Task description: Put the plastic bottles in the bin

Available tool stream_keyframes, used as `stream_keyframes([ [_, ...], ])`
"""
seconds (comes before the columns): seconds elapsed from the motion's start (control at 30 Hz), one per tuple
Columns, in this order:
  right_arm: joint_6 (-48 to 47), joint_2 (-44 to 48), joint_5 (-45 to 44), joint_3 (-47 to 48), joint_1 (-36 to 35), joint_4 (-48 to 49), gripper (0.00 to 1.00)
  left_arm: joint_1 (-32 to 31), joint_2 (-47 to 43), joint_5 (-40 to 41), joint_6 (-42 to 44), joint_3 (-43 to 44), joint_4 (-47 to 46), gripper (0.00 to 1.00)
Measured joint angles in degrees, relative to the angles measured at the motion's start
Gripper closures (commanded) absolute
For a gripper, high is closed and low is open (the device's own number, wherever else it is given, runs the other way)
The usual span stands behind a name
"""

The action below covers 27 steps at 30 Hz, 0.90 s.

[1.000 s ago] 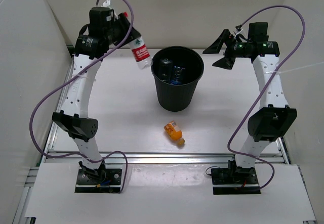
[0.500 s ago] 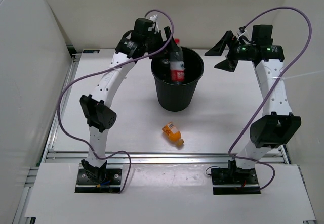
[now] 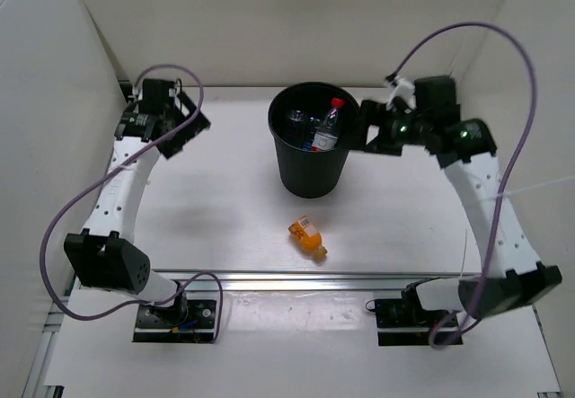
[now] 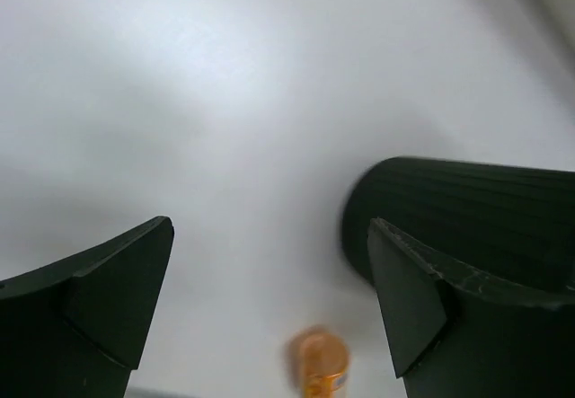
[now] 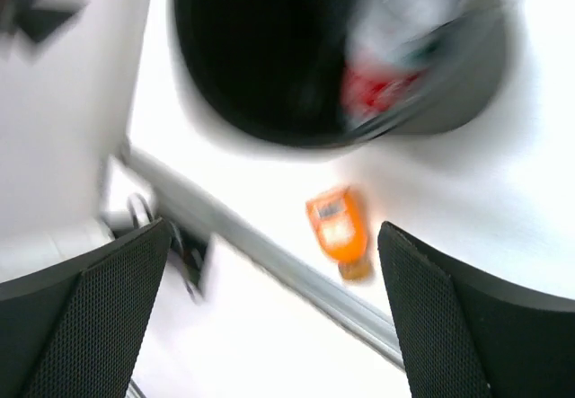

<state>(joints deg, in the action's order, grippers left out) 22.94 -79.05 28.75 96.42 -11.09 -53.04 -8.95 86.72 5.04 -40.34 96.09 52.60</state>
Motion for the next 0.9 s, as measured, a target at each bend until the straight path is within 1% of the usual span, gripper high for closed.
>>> stream_keyframes([
  [0.03,-1.3,2.0,-1.5,-1.7,-4.1,0.0,0.0,1.7,-1.6,0.7,-0.9,-4.6,0.6,0.0],
  [0.1,-3.9,6.2,-4.6,-7.0,-12.4,0.4,0.0,2.4,-2.4,1.6,-1.9,-11.4,2.0,0.0],
  [0.13,-5.1,8.0,-6.2,-10.1,-16.3,-0.1,0.01,2.1,-2.0,1.9,-2.3,-13.9,2.9,0.0],
  [0.2,-7.1,10.0,-8.4,-15.8,-21.4,-1.0,0.03,1.7,-0.5,2.2,-2.8,-17.0,4.5,0.0],
  [0.33,-10.1,9.0,-12.1,-26.3,-27.7,-1.3,0.03,1.5,0.6,0.5,-2.5,-18.1,5.6,0.0],
  [0.4,-11.5,6.6,-13.7,-28.8,-31.0,-1.1,0.03,1.5,0.4,0.0,-2.5,-18.0,5.6,0.0],
  [0.5,-13.4,2.8,-16.6,-29.4,-36.7,0.8,0.04,1.6,0.5,-1.3,-2.6,-18.7,5.4,0.0],
  [0.6,-14.6,-1.6,-18.4,-29.5,-40.5,3.8,0.04,1.6,0.5,-3.1,-3.1,-21.7,5.0,0.0],
  [0.73,-15.3,-8.2,-21.3,-29.5,-42.8,7.9,0.04,1.6,0.6,-4.6,-3.4,-25.8,5.5,0.0],
  [0.9,-15.4,-12.4,-26.8,-29.5,-44.8,12.6,0.04,1.6,0.6,-5.8,-3.7,-26.3,5.6,0.0],
])
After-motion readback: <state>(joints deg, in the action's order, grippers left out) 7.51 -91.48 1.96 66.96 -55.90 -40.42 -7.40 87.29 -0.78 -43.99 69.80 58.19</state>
